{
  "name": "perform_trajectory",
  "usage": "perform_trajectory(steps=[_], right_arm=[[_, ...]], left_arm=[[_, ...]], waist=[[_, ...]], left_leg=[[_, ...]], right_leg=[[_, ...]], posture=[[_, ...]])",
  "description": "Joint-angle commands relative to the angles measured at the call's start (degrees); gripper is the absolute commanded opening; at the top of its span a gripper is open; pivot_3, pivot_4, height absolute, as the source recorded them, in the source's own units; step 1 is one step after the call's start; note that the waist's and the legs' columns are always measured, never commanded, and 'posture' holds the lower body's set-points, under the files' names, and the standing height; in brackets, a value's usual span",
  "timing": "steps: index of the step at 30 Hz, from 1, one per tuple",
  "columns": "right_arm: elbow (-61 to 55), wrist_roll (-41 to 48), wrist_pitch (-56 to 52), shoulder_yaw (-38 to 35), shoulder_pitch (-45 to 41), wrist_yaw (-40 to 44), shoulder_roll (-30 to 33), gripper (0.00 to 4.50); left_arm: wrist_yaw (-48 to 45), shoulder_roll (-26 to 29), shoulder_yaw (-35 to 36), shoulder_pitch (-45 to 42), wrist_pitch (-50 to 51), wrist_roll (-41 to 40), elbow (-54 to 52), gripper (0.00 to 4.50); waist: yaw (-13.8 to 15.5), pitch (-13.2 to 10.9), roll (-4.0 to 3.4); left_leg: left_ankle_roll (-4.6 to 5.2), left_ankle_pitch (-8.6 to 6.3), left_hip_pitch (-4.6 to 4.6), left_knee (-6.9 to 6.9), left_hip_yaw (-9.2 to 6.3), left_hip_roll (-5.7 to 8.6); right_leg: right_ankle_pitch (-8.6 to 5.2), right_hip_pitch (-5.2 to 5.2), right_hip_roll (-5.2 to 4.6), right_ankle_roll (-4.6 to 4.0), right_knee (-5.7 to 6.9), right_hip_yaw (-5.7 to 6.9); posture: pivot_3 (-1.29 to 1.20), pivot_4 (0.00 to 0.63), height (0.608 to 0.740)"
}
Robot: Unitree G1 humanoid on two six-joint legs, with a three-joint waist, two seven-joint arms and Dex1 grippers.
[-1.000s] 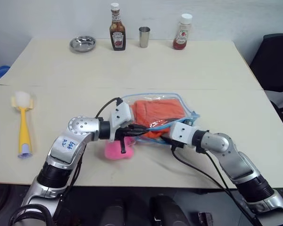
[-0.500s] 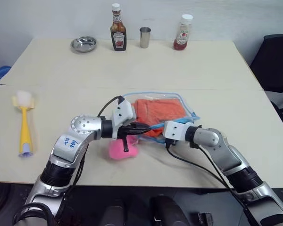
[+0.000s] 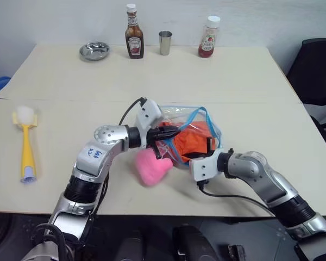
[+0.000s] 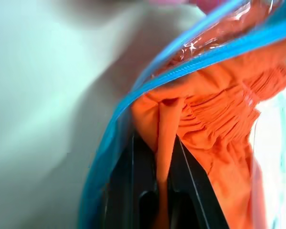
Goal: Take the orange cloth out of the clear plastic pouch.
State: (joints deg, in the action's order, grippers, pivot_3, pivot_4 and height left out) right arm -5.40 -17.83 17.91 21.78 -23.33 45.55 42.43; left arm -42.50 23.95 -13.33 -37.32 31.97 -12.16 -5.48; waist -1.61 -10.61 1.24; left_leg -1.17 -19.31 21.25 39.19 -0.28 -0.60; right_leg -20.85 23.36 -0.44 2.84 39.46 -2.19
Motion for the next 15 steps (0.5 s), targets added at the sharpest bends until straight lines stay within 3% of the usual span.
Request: perform_trajectory(steps=[1,8,15], right_arm=[[-7.64,8.07,6.27,-3.71,2.36,4.99,4.90,0.02],[-14.60,21.62,15.91,-14.87,18.89,15.23,24.64,0.02],[-3.32,22.05,21.47,-26.43,29.15,15.12,28.67,0.02]], left_arm=[[1.91,3.17,-2.74,0.40,-7.67,8.08,4.83,0.00],[4.55,4.46,-3.72,0.83,-16.33,14.21,12.12,0.00],[-2.48,8.41,-2.97,5.00,-21.10,12.40,6.90,0.00]], waist=[[0.05,0.00,0.00],[1.38,-0.01,0.01],[1.26,-0.01,0.01]], left_leg=[[0.00,0.00,0.01,0.00,0.01,0.00],[0.07,-0.03,-0.02,0.01,0.01,0.01],[0.10,-0.04,-0.16,0.00,0.14,-0.01]], right_leg=[[0.00,0.00,0.00,0.00,-0.01,-0.01],[0.00,-0.10,-0.02,0.00,-0.12,0.00],[0.00,-0.15,0.01,0.00,-0.06,-0.11]], posture=[[0.00,0.150,0.740],[0.00,0.150,0.740],[0.00,0.150,0.740]])
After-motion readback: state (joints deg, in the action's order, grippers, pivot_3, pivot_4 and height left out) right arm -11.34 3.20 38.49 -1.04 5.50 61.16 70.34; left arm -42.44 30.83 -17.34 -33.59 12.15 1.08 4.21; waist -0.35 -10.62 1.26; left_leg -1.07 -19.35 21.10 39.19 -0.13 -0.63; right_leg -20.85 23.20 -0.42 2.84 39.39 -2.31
